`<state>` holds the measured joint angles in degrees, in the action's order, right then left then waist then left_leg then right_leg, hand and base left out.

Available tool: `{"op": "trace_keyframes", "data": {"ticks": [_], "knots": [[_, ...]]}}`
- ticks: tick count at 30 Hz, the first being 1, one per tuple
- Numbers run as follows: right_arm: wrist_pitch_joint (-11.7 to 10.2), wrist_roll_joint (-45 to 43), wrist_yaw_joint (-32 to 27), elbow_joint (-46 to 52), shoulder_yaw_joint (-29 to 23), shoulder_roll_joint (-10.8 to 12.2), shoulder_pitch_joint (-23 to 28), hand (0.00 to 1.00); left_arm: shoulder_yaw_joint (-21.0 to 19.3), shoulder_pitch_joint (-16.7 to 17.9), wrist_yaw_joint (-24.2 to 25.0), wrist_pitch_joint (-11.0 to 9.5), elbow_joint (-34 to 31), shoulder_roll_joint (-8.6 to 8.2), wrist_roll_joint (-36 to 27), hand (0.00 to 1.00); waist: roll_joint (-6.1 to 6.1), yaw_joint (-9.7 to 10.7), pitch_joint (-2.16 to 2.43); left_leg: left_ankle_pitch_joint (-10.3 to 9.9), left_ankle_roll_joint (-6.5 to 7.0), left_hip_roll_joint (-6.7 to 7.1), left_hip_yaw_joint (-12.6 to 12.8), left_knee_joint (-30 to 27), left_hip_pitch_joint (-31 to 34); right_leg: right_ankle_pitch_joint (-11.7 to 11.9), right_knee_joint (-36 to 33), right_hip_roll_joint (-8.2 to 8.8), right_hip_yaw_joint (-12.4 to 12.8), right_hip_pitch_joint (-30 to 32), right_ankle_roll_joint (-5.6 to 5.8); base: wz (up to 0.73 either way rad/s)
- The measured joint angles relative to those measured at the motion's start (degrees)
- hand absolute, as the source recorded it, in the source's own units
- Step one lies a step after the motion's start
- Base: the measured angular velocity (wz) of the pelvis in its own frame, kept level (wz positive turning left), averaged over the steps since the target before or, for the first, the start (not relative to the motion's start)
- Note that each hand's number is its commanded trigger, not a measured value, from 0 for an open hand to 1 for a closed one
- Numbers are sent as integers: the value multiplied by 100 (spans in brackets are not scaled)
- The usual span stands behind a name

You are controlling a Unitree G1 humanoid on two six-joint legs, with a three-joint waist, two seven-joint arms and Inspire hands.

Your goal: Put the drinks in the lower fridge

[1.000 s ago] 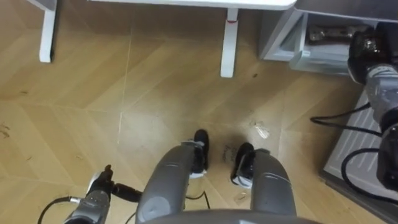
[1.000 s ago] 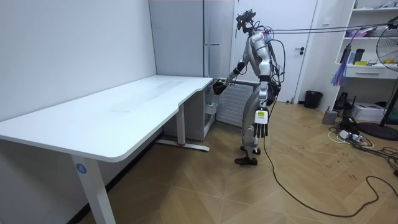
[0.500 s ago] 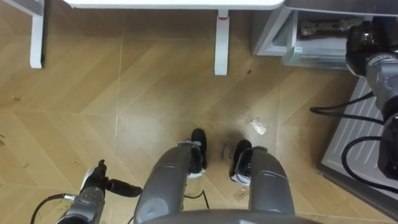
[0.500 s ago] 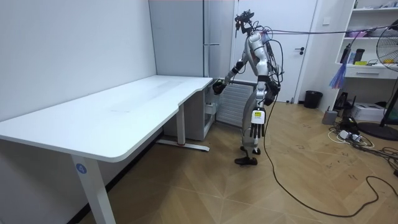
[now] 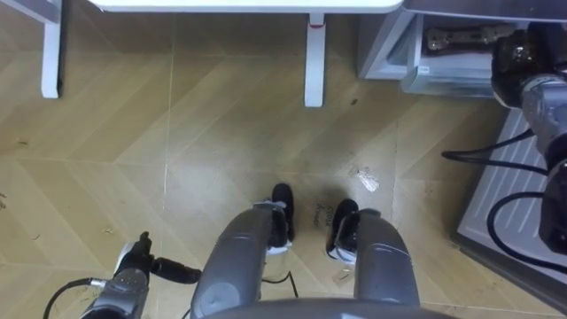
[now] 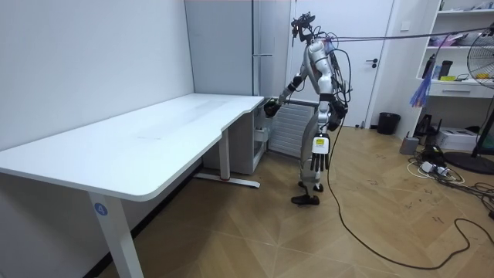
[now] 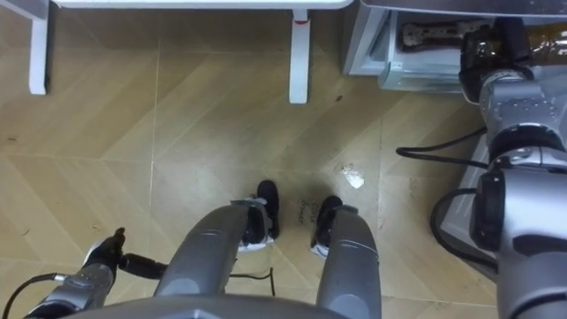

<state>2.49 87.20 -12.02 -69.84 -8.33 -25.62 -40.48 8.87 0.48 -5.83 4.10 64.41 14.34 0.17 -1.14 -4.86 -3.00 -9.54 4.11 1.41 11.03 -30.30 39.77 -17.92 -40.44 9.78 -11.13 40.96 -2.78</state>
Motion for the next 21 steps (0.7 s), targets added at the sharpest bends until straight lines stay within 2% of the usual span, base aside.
{"op": "trace_keyframes", "data": {"ticks": [5,11,14,21], "knots": [[-3,14,21,0,185,0,0,100,165,-8,40,61,30,-5,-64,0,4,-100,1,0,-2,-72,33,24,-10,62,101,-74,-4,-33,-20,-6],[3,63,102,0,312,1,0,100,471,-129,40,98,-4,-17,-67,0,31,-269,-8,0,-5,-85,51,32,-12,65,104,-73,-19,-35,-25,-1],[3,116,120,2,370,1,-1,100,500,-131,41,98,-13,-28,-80,0,34,-326,-8,0,-4,-85,54,44,-9,65,117,-69,-34,-37,-25,1],[3,137,281,10,492,0,-77,100,611,-109,-44,98,-10,-35,-628,0,163,-458,-15,0,-4,-63,-2,33,60,57,112,-64,-77,-14,-7,6]]}}
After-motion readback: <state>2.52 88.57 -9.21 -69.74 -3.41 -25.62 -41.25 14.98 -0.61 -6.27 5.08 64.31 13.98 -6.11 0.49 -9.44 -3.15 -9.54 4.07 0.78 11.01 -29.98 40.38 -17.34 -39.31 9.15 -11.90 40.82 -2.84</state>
